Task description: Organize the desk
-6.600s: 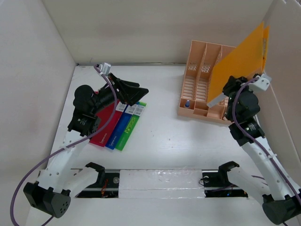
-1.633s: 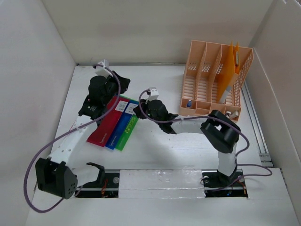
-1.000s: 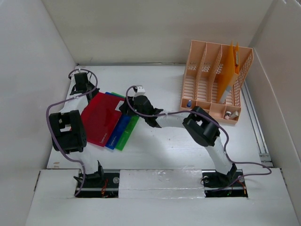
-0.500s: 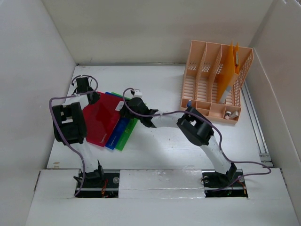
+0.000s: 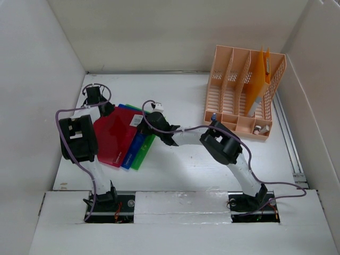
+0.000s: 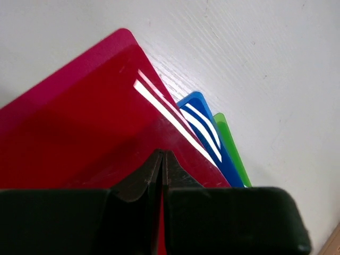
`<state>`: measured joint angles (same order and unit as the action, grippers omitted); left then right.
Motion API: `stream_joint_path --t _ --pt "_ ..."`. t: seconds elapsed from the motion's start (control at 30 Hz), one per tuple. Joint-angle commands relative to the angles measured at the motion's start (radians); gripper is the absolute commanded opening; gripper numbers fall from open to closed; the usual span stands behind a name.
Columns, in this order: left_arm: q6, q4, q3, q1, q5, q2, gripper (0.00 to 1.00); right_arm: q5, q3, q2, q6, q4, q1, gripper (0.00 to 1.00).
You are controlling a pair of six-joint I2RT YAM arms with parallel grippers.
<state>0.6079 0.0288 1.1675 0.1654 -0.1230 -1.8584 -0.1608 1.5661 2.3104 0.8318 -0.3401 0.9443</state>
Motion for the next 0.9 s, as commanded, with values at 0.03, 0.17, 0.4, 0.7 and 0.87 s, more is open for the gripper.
stream_joint_path --t 0.03,0.17,0.4,0.7,0.87 --pt "0.009 0.046 -0.006 -0.006 -0.015 0.034 0.00 -0.028 -0.139 -0.119 -0.034 -0.120 0.011 0.00" --pt "0.019 0.112 -0.035 -0.015 -0.044 0.120 0.00 -0.085 -0.233 -0.222 -0.054 -0.148 0.011 0.00" --pt "0.030 0.145 -0.040 -0.035 -0.130 0.140 0.00 -0.108 -0.437 -0.387 -0.059 -0.218 0.011 0.00" --pt "0.041 0.169 -0.046 -0.035 -0.190 0.160 0.00 0.018 -0.682 -0.601 -0.019 -0.352 -0.062 0.00" --pt "0.033 0.160 -0.040 -0.044 -0.253 0.084 0.00 0.052 -0.874 -0.674 0.013 -0.367 -0.153 0.00"
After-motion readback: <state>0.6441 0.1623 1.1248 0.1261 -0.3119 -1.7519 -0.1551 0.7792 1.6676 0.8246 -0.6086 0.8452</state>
